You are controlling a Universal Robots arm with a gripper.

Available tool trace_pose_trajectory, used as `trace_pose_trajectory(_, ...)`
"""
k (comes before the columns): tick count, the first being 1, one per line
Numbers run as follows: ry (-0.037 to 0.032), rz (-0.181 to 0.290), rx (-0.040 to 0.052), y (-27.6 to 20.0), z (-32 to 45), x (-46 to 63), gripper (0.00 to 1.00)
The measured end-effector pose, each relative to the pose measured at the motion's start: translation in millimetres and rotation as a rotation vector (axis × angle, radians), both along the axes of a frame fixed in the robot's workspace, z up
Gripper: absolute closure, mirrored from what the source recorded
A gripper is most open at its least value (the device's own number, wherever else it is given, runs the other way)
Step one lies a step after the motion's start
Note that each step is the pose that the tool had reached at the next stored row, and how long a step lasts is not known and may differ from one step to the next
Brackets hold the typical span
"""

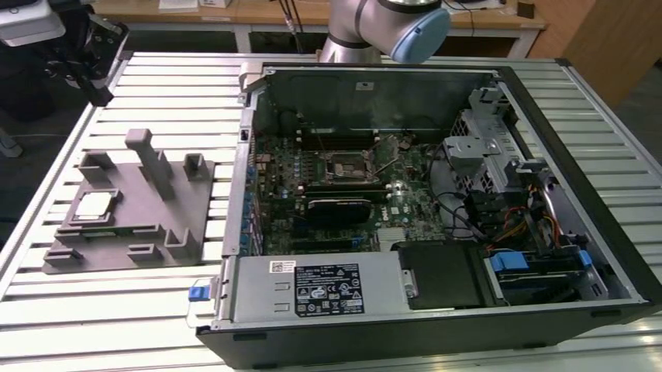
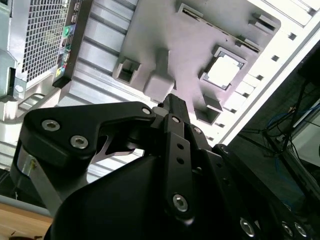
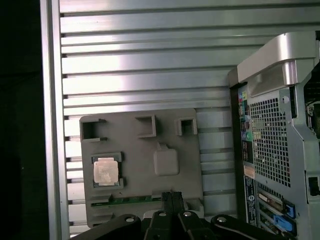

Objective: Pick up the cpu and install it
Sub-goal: 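Reach for the cpu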

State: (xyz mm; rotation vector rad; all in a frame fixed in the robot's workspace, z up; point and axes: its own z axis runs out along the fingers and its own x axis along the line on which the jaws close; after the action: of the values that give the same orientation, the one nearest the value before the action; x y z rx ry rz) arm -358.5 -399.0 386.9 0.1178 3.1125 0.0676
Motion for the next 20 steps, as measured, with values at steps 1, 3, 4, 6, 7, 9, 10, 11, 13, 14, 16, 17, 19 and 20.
trace_pose_trajectory(1,0.0001,0.000,0.0000,0.0,-0.1,-2.3,0.89)
trace_pose_trajectory(3,0.0000,0.001,0.0000,0.1,-0.5,-7.4,0.89)
trace_pose_trajectory(4,0.0000,0.003,0.0000,0.0,-0.7,-9.6,0.89)
trace_pose_trajectory(6,0.0000,0.013,0.0000,0.0,-1.1,-12.5,0.89)
trace_pose_trajectory(7,0.0000,0.018,-0.0001,0.0,-1.3,-13.8,0.89)
trace_pose_trajectory(9,0.0000,0.028,-0.0001,0.0,-1.8,-16.7,0.89)
trace_pose_trajectory(10,0.0000,0.031,-0.0001,0.0,-2.1,-18.7,0.89)
trace_pose_trajectory(11,0.0001,0.033,-0.0001,0.0,-2.3,-21.3,0.89)
trace_pose_trajectory(13,0.0001,0.035,-0.0001,-0.1,-2.7,-27.8,0.89)
trace_pose_trajectory(14,0.0000,0.035,-0.0001,-0.1,-2.9,-31.1,0.89)
trace_pose_trajectory(16,0.0000,0.035,-0.0001,-0.1,-3.3,-37.1,0.89)
trace_pose_trajectory(17,0.0001,0.035,-0.0001,0.0,-3.5,-40.3,0.89)
trace_pose_trajectory(19,0.0000,0.036,-0.0001,-0.1,-3.8,-46.2,0.89)
trace_pose_trajectory(20,0.0000,0.036,-0.0001,-0.1,-4.0,-48.9,0.89)
